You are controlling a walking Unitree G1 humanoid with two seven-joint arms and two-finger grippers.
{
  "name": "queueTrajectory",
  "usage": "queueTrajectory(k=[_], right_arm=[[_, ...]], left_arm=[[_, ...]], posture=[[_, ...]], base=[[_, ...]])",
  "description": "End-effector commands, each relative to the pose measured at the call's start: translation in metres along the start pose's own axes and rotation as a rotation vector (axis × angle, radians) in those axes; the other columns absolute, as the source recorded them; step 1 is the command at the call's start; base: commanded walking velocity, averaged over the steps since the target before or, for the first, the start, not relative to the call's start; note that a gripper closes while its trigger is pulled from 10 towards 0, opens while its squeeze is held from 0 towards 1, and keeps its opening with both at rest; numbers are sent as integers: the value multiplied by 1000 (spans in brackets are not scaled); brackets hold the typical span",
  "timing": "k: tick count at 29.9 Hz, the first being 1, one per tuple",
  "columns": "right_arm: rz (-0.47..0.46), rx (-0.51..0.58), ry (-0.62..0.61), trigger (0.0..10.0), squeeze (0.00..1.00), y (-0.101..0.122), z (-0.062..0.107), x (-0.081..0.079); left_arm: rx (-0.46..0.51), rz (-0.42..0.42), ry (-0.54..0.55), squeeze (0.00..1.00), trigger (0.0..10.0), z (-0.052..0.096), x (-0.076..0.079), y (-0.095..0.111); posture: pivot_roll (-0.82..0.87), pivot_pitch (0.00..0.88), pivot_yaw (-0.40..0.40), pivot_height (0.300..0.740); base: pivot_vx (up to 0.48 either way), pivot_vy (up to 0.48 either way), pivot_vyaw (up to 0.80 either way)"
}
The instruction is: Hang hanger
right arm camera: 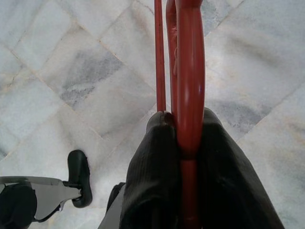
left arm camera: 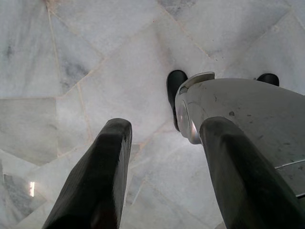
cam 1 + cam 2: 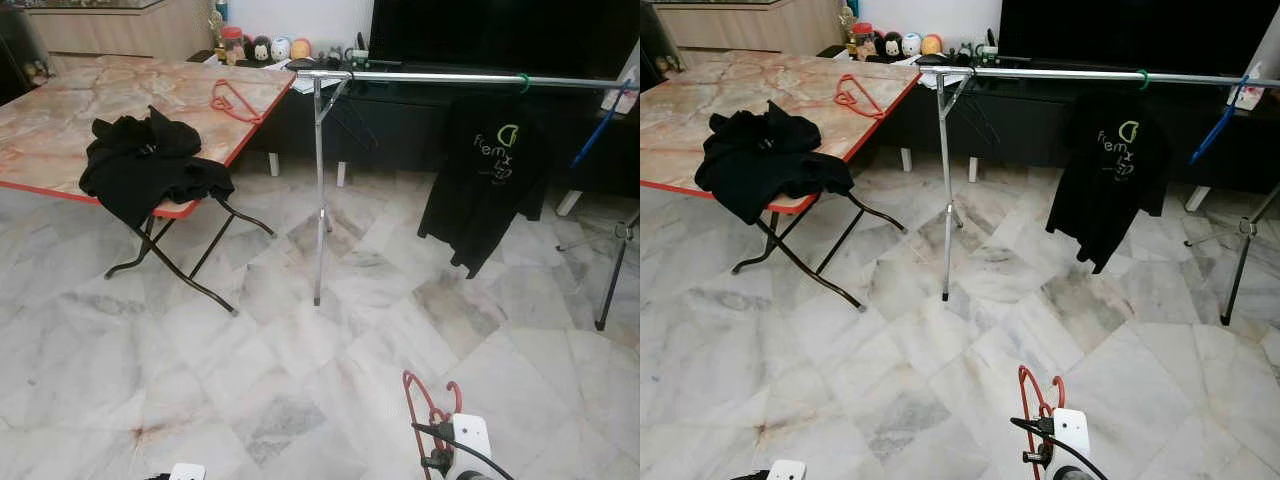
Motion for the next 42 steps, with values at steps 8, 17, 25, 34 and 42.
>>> queueTrajectory(k=[8, 17, 25, 34, 42], right_arm=[[-4, 2, -4, 10000, 0, 2, -1, 0], [-4, 5, -3, 10000, 0, 3, 0, 0], [-6, 6, 1, 10000, 0, 4, -1, 0], [-7, 8, 4, 10000, 0, 4, -1, -1], [-7, 18, 11, 10000, 0, 4, -1, -2]], left_arm=[[-3, -1, -24, 0, 10000, -1, 10, 3], [1, -3, -35, 0, 10000, -1, 8, 3], [3, -2, -33, 0, 10000, -1, 8, 5], [1, -3, -40, 0, 10000, -1, 7, 4], [-2, -9, -41, 0, 10000, -1, 7, 3]], posture=[[8, 0, -27, 740], [9, 0, -32, 740], [10, 0, -34, 740], [7, 0, -30, 740], [5, 0, -26, 740]], base=[[285, 0, -211], [308, 0, -502], [316, 0, 0], [317, 0, 0], [321, 0, 0]])
Point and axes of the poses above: a point about 5 cm out from each wrist's last joint towards the gripper, its own z axis pointing back from the gripper into the wrist, its own y axis along the axis of the wrist's last joint, x = y × z, the point moved 1 cm from there along -z, pointing out of the wrist towards the gripper, and after that the axes turned 2 degrees about -z, right-handed, at the moved point
